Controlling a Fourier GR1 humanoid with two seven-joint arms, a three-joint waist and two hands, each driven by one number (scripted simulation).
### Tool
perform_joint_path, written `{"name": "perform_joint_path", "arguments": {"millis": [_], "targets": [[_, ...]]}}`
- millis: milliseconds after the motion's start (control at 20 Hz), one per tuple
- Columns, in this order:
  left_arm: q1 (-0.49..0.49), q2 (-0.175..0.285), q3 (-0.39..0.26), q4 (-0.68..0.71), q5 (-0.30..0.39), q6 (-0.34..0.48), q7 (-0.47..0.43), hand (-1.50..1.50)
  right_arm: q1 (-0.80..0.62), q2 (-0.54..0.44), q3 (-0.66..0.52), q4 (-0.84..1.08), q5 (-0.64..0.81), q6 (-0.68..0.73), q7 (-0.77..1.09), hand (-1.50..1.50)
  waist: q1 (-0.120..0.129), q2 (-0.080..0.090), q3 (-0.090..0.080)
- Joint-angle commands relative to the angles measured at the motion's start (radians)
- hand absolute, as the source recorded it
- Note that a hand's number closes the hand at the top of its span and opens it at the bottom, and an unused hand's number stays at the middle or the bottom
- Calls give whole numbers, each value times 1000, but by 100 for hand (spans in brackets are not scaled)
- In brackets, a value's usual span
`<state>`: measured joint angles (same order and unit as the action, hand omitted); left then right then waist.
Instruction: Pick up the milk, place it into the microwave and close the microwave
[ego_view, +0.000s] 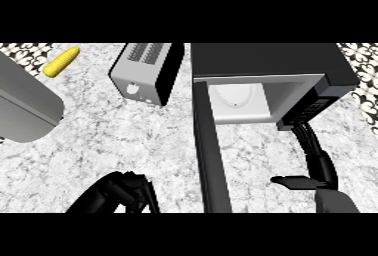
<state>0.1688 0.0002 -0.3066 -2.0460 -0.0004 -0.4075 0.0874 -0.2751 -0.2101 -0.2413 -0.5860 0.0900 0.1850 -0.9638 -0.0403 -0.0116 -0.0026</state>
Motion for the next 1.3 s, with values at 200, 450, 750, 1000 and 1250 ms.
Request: {"name": "perform_joint_path", "arguments": {"millis": [200, 450, 750, 1000, 1250], "targets": [[-215, 0, -183, 304, -139, 132, -62, 150, 288, -30, 32, -303, -68, 118, -10, -150, -11, 6, 0], [-328, 0, -282, 560, -189, 250, -172, 150, 416, -85, 46, -489, -101, 148, 16, -150, -4, 11, 0], [-420, 0, -427, 827, -160, 496, -323, 150, 523, -152, 65, -657, -165, 238, 33, -150, -17, 15, 0], [-492, 0, -506, 933, -17, 670, -447, 150, 536, -187, 69, -811, -277, 296, 108, -150, -45, 20, -3], [-594, 0, -569, 1020, 127, 755, -456, 150, 597, -195, 97, -966, -355, 306, 191, -150, -73, 25, -3]]}}
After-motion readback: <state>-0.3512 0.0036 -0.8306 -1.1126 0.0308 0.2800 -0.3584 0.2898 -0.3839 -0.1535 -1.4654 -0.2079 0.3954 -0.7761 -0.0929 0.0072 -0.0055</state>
